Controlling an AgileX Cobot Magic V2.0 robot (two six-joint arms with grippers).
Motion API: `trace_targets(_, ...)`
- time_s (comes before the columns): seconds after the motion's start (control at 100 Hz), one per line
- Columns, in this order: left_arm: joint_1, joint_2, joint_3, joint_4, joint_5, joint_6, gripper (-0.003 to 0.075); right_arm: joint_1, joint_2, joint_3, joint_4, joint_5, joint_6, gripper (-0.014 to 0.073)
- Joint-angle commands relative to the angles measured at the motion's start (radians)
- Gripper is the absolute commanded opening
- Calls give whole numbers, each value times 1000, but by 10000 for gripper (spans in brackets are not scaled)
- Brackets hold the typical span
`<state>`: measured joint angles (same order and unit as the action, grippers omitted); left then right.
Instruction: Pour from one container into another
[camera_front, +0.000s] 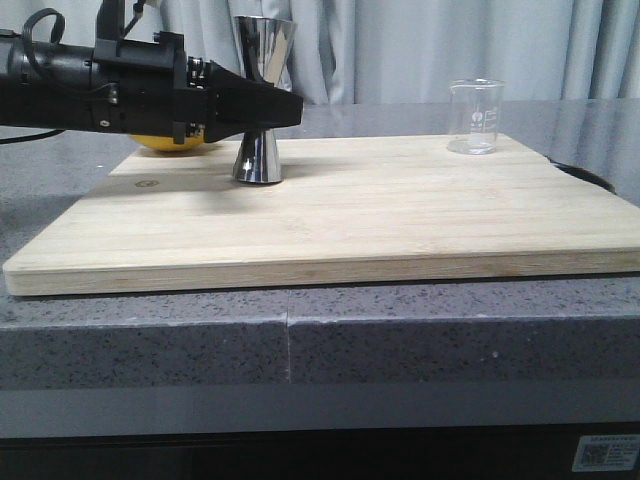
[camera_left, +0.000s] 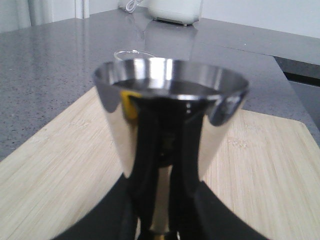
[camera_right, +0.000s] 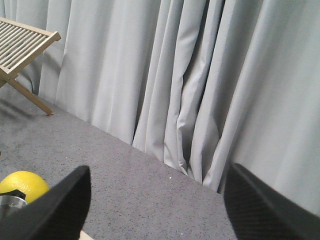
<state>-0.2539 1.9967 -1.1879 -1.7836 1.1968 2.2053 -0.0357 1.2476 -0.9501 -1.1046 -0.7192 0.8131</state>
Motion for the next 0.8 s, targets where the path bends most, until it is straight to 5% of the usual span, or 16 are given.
trace_targets(0.0, 3, -36, -19, -13, 67, 0, -17, -2, -31, -27, 37, -35, 3, 502)
trace_targets(0.79, 3, -36, -19, -13, 67, -23, 77, -2, -31, -27, 37, -35, 3, 502)
